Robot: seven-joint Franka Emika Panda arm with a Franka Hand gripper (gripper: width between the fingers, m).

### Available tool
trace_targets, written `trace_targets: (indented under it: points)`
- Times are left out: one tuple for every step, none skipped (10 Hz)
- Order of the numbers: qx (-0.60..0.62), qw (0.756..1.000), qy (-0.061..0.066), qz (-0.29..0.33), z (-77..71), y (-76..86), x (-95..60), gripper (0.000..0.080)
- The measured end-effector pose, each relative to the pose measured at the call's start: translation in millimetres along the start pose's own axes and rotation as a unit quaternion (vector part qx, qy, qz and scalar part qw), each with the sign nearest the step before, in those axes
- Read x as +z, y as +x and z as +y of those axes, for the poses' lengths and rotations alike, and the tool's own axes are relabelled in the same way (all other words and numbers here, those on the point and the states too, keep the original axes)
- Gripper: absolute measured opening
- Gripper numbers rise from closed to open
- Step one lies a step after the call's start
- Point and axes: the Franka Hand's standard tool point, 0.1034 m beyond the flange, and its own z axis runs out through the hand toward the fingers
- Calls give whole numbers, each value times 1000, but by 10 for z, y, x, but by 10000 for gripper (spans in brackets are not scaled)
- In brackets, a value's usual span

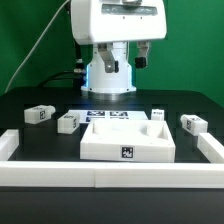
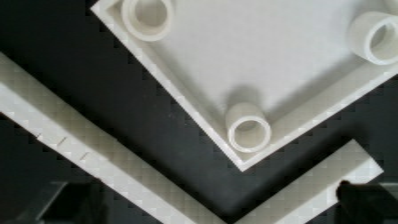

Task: Assemble one leg

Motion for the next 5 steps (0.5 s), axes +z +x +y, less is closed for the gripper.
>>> trace_targets:
  points:
    - [0,1000,0,0,0,0,0,650]
    - [0,1000,0,0,0,0,0,650]
    - [-1,1000,0,0,0,-1,0,650]
    - [-1,1000,0,-1,-1,-2,5,650]
    - [-1,1000,0,-1,-2,-3,8,650]
